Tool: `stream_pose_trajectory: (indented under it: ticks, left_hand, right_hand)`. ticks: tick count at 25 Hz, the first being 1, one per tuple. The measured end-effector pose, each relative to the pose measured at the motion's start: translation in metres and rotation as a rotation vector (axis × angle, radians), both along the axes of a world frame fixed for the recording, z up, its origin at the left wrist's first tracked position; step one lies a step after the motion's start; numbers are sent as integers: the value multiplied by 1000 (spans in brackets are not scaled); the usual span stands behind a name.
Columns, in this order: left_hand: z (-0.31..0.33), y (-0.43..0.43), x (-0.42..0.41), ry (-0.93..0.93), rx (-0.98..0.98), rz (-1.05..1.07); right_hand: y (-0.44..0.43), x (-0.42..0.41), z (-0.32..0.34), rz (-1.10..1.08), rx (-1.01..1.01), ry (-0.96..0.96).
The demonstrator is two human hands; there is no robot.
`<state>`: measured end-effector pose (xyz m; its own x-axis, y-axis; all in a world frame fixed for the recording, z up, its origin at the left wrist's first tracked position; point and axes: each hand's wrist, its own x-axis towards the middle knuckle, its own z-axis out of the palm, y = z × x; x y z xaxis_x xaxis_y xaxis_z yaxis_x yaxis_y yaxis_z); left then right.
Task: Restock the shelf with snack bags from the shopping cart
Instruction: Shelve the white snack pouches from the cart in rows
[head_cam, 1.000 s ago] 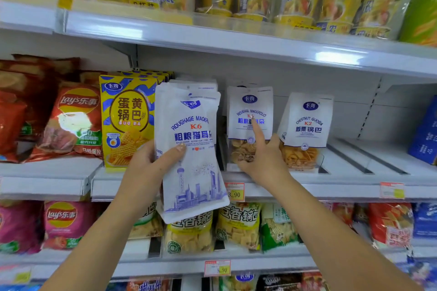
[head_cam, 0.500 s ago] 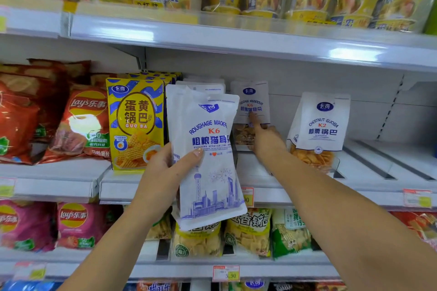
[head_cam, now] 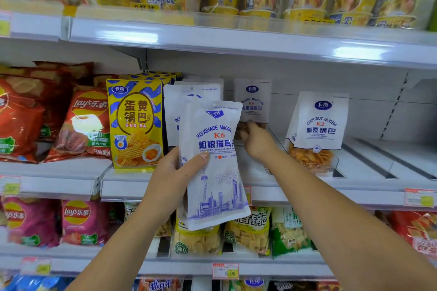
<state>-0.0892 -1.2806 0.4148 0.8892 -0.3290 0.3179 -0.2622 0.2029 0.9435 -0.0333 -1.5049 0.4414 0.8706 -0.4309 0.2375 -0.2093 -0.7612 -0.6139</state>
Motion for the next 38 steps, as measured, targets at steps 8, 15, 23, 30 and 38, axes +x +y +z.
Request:
stream_pose_trajectory:
  ticks: [8,15,23,30,38]
  left_hand:
    - [25,-59,5,-108,134,-10]
    - [4,-69,2,-438,230,128]
    - [-33,-61,14,-630,374,190]
    - [-44,-59,20,-626,389,224]
    - [-40,-76,13,-515,292,171]
  right_hand:
    - [-1,-121,9,441,701,-116]
    - [-22,-87,-6,47,214,-446]
    - [-22,-50,-33,35,155,-302]
    - [-19,-50,-37,-112,71,-340]
    - [-25,-64,-33,-159,-84,-414]
